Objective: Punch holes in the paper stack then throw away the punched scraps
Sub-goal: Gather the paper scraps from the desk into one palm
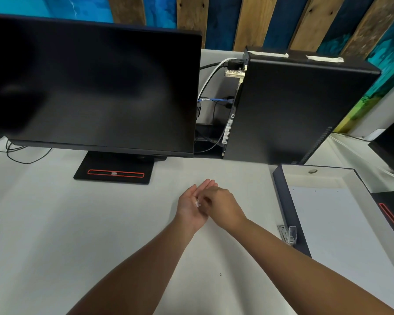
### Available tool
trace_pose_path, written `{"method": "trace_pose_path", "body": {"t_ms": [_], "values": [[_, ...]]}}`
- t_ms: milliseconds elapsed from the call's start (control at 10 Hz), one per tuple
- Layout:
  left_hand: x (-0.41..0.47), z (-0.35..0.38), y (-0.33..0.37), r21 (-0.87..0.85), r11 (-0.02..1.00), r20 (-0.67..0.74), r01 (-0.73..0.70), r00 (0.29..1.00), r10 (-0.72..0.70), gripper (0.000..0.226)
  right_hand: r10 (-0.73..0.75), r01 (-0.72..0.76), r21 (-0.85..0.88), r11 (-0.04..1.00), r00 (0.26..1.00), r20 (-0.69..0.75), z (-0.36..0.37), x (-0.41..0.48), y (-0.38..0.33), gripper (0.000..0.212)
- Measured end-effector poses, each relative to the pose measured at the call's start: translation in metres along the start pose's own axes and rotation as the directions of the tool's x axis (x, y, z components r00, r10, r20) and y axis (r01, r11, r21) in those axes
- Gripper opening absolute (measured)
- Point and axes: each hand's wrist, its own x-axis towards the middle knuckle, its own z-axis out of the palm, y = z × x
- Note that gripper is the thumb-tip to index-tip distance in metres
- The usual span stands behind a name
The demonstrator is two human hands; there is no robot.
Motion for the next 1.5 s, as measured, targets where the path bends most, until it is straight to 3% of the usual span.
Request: {"method": "trace_pose_path", "body": {"t_ms": [300, 500, 600, 800, 1000, 1300, 1500], "values": [[0.0, -0.003, 0.0, 0.002, 1.0, -0.018, -0.005, 1.0, 0.005, 0.041, -0.102, 0.104, 0.084, 0.991, 0.994, -0.026, -0.011, -0.005, 0.008, 0.025], [-0.003, -0.007, 0.001, -0.034, 0.998, -0.022, -0.045, 0.999, 0.044, 0.039, 0.013, 0.015, 0.177, 0.984, 0.988, -0.156, -0.024, -0.008, 0.025, 0.012], [-0.004, -0.011, 0.005, -0.048, 0.998, -0.026, -0.045, 0.999, 0.044, 0.039, 0.107, -0.081, 0.142, 0.986, 0.977, -0.184, -0.022, -0.01, 0.047, 0.014], [-0.006, -0.018, 0.013, -0.059, 0.997, -0.031, -0.053, 0.998, 0.051, 0.039, 0.207, -0.208, -0.084, 0.975, 0.978, -0.024, 0.008, -0.03, 0.09, 0.019], [-0.006, -0.015, 0.011, -0.056, 0.997, -0.02, -0.052, 0.999, 0.05, 0.039, 0.048, -0.05, -0.142, 0.989, 0.999, -0.024, 0.031, -0.042, 0.087, 0.022], [-0.006, -0.011, 0.01, -0.054, 0.997, -0.009, -0.047, 0.999, 0.047, 0.038, 0.165, -0.168, -0.042, 0.985, 0.984, -0.067, 0.032, -0.033, 0.081, 0.025], [-0.006, -0.01, 0.009, -0.048, 0.998, -0.01, -0.048, 0.999, 0.047, 0.038, 0.17, -0.176, -0.05, 0.983, 0.98, -0.099, 0.038, -0.027, 0.075, 0.015]]}}
